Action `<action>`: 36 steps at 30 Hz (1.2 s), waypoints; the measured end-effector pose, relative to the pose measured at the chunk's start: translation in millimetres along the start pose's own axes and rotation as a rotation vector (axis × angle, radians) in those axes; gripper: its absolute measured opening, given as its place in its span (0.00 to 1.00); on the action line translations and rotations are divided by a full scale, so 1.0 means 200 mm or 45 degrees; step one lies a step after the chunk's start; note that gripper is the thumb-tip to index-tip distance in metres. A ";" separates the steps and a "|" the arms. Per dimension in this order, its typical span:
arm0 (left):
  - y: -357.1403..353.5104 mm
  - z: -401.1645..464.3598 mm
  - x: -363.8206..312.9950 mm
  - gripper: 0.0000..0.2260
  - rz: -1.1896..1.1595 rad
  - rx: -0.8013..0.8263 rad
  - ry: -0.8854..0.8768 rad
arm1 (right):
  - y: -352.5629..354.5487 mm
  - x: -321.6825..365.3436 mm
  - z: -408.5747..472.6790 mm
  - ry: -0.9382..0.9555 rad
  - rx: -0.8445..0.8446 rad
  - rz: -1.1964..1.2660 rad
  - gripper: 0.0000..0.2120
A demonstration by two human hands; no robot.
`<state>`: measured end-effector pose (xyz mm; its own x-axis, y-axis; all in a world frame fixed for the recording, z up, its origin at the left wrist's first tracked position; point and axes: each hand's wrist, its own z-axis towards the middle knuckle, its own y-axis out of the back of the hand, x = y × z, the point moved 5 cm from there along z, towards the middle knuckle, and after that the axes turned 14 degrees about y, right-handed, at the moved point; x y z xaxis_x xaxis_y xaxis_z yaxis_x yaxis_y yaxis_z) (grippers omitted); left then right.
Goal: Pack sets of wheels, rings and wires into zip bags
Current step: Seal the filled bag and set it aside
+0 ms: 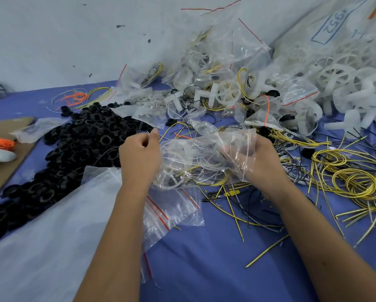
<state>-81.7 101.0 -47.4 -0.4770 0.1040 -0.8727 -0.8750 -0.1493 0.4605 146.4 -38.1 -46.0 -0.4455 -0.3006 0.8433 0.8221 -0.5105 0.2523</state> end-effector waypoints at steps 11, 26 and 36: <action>-0.03 0.02 0.04 0.26 -0.209 0.161 0.199 | -0.06 0.01 -0.02 -0.017 0.196 0.339 0.09; -0.14 -0.12 -0.05 0.11 -0.322 0.800 0.108 | -0.13 0.11 -0.06 0.353 0.632 -0.091 0.18; -0.14 -0.09 -0.03 0.10 -0.374 0.732 0.101 | 0.11 0.01 -0.01 0.203 -0.117 -0.769 0.12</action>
<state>-52.9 86.7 -57.4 -0.2230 -0.0157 -0.9747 -0.8831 0.4267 0.1951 163.3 -51.1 -39.9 -0.8747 -0.0505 0.4820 0.3783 -0.6927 0.6140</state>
